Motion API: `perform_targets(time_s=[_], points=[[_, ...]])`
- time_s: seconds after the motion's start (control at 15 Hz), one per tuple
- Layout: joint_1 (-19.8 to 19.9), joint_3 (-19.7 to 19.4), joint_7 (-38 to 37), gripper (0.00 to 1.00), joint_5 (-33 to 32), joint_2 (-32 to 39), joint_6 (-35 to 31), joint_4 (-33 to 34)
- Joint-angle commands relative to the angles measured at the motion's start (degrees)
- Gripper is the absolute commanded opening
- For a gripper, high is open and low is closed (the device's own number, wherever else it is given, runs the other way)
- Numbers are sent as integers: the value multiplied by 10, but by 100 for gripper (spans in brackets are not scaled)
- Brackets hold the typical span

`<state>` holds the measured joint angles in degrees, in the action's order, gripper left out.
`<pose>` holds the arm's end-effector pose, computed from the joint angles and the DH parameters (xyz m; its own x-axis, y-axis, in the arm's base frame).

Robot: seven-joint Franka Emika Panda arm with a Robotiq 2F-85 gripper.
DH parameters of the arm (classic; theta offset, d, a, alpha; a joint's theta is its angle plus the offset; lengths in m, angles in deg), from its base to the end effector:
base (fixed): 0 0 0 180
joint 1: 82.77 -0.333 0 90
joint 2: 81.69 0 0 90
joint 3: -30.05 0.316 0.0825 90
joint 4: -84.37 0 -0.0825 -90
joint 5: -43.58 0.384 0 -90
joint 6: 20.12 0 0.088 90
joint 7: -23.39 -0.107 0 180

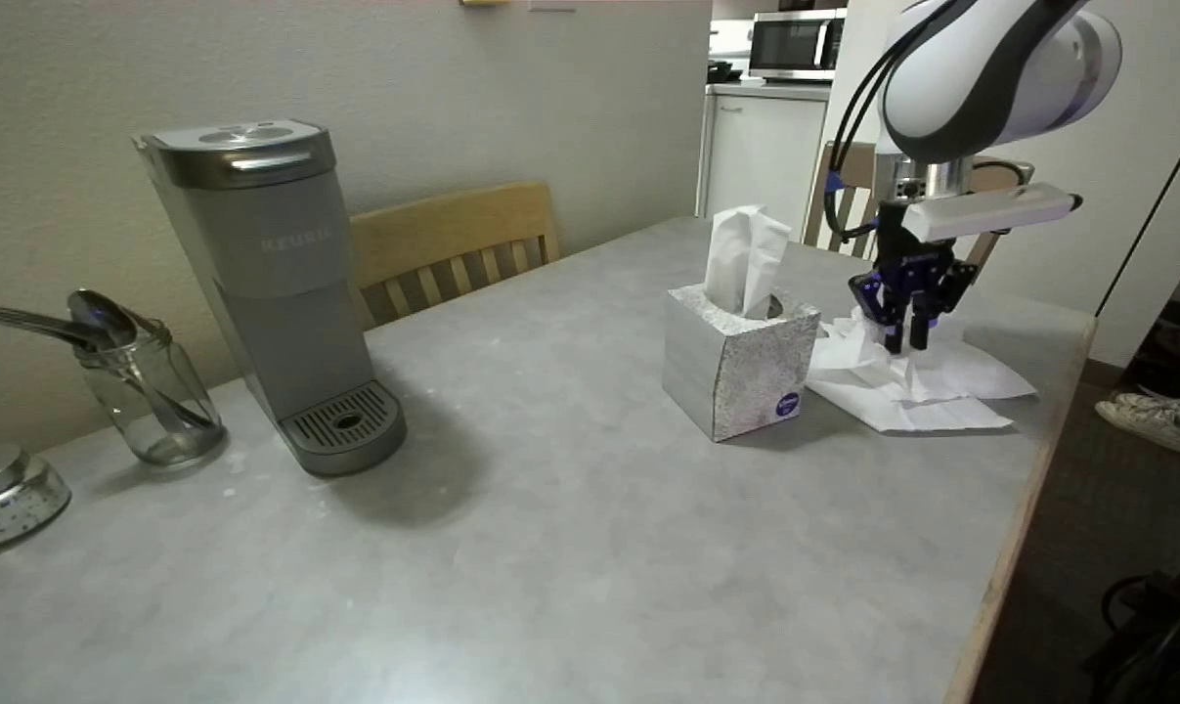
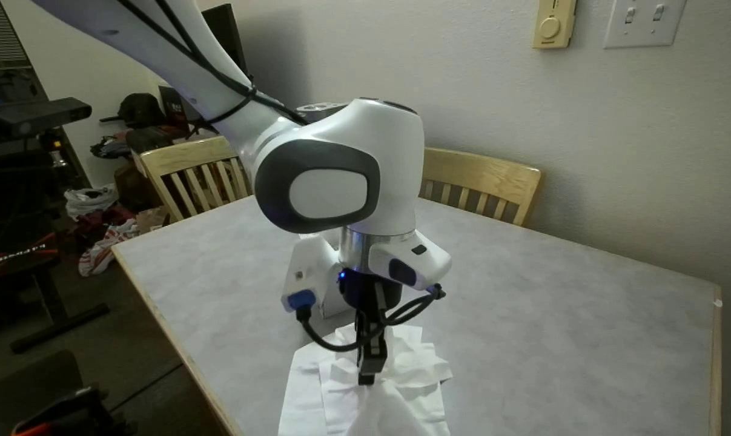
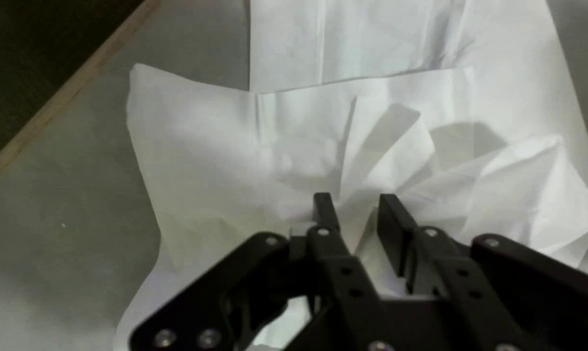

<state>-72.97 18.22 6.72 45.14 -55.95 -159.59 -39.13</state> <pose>0.5092 -0.2049 0.1788 0.7673 -0.6277 -0.1309 -0.6167 -0.7784 0.1174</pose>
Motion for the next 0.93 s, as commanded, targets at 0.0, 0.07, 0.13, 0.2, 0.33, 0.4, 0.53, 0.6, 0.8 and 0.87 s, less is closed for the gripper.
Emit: perform_targets(time_s=[0.0,0.07,0.13,0.2,0.33,0.4,0.53,0.6,0.8,0.87], points=[[-11,-5,2,61,-2,-32,9,-2],[-14,-6,-1,69,-4,-42,13,-3],[-17,-6,-3,75,-7,-56,15,-6],[-21,-7,-8,83,-10,-68,17,-7],[-25,-6,-13,97,-12,-100,26,-12],[-27,-4,-17,99,-11,-118,32,-14],[-31,-2,-22,100,-14,-155,52,-17],[-33,-1,-26,100,-18,-171,64,-15],[-35,3,-44,100,-37,-215,101,-8],[-34,7,-40,100,-36,-228,119,-3]])
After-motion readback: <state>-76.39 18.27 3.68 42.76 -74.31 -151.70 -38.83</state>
